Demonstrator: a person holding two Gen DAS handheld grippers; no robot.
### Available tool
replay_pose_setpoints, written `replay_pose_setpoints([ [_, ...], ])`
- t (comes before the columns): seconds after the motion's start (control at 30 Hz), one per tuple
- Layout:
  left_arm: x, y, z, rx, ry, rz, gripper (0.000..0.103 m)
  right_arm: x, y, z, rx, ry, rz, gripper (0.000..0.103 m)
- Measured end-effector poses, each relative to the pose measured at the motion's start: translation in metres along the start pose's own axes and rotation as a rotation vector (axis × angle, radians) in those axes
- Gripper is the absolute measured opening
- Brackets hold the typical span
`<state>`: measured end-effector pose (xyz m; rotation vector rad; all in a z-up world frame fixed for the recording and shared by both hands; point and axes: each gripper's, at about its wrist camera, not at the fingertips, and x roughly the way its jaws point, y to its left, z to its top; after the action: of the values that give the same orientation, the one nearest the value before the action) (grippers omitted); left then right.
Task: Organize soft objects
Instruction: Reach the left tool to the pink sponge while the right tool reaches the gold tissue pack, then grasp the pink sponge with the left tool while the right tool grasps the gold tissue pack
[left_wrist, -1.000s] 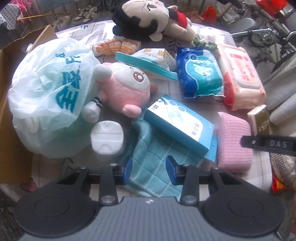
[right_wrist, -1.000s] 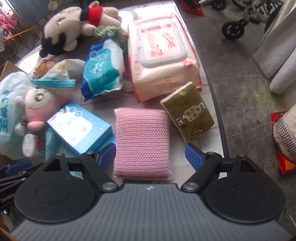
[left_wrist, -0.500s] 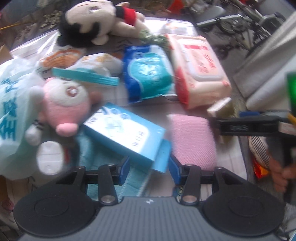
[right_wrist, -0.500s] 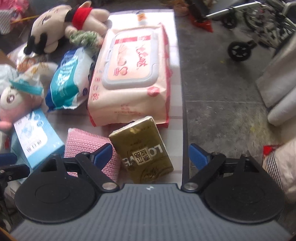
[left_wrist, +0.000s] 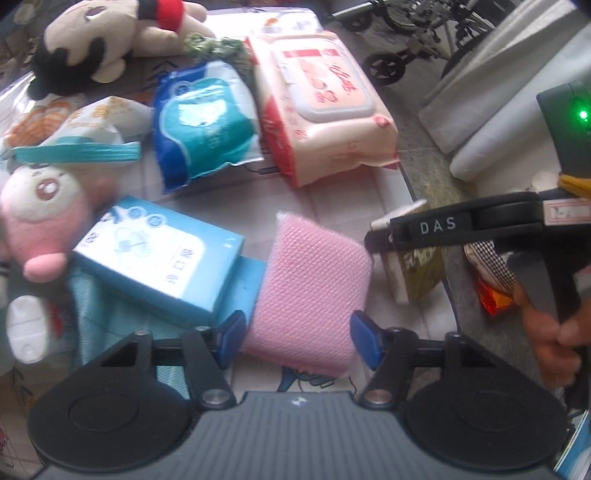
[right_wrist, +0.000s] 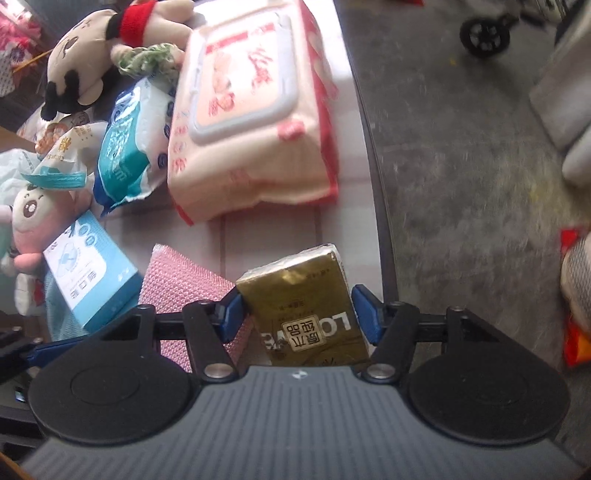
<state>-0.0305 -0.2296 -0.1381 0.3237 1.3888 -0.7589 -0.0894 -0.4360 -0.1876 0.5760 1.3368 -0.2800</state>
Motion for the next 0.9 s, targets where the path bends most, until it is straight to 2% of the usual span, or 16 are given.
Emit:
replay_pose_setpoints([
  [0.17,0.02,-0.012,0.002,0.075,0.017,0.051,0.07,0.003,-0.013,-0.008,0.098,0.032,0.017,0.06],
  [0.27,0.027,-0.018,0.001,0.1,0.029,0.056,0.071,0.003,-0.022,-0.008,0.148,0.035,0.041,0.06],
  [0.37,0.032,-0.021,-0.002,0.079,0.054,0.048,0.074,0.003,-0.026,-0.004,0.173,0.047,0.057,0.06],
  [0.53,0.031,-0.021,-0.014,0.029,0.098,-0.012,0.075,0.0,-0.036,-0.006,0.228,0.069,0.089,0.061],
  [0.6,0.028,-0.023,-0.018,0.036,0.091,0.002,0.075,0.001,-0.036,-0.008,0.228,0.075,0.098,0.062],
  [0.7,0.03,-0.028,-0.016,0.06,0.069,0.036,0.082,0.0,-0.033,-0.011,0.2,0.069,0.088,0.063],
  [0.8,0.035,-0.029,-0.012,0.069,0.071,0.046,0.083,-0.005,-0.031,-0.012,0.164,0.051,0.068,0.074],
  [0.9,0.041,-0.031,-0.007,0.066,0.072,0.047,0.084,-0.008,-0.031,-0.013,0.136,0.044,0.048,0.075],
])
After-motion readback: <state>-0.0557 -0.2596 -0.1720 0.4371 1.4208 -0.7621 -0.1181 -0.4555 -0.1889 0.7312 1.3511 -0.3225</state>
